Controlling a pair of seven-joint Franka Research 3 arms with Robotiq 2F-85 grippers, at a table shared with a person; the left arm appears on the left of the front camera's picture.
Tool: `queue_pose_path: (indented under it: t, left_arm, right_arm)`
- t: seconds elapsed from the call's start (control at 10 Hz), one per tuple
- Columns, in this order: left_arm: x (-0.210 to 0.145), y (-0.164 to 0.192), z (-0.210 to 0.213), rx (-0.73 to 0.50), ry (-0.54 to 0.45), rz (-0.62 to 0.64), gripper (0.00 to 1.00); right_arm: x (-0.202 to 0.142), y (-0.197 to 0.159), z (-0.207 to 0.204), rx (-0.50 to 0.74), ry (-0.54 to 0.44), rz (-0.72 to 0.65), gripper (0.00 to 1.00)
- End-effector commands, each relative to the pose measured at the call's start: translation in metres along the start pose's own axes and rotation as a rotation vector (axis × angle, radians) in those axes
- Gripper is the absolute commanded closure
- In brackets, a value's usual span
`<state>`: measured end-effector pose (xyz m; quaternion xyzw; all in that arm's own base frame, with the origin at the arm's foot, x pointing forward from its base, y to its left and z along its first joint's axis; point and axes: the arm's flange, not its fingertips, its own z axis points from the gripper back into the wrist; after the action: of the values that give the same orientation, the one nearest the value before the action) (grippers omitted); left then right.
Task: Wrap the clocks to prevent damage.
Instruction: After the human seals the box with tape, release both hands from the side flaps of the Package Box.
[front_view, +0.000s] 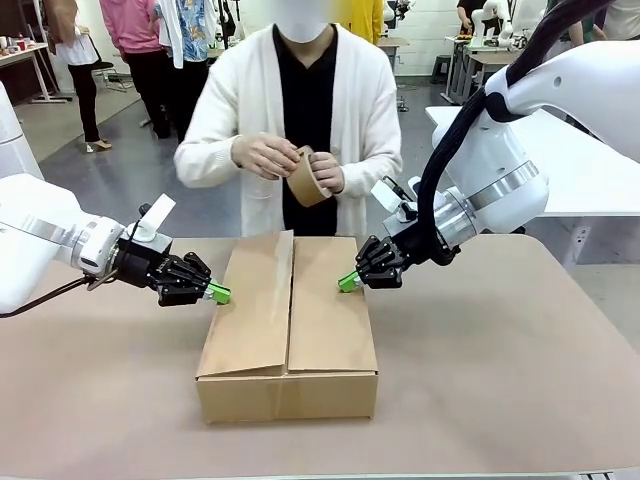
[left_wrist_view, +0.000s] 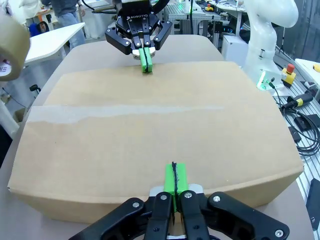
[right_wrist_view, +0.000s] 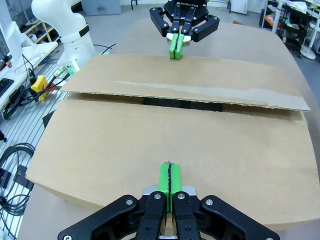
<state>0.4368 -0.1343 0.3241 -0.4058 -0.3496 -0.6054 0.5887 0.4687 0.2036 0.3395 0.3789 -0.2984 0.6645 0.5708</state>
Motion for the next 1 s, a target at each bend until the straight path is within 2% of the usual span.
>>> queue_pose_path:
  t: [0.0, 0.9]
  left_arm:
    - [-0.0030, -0.0003, -0.0017, 0.004, 0.007, 0.006, 1.00]
    - [-0.0030, -0.0003, -0.0017, 0.004, 0.007, 0.006, 1.00]
  right_arm:
    - [-0.0037, -0.0007, -0.0034, -0.002, 0.003, -0.014, 0.99]
    - [-0.0037, -0.0007, -0.0034, -0.002, 0.003, -0.014, 0.99]
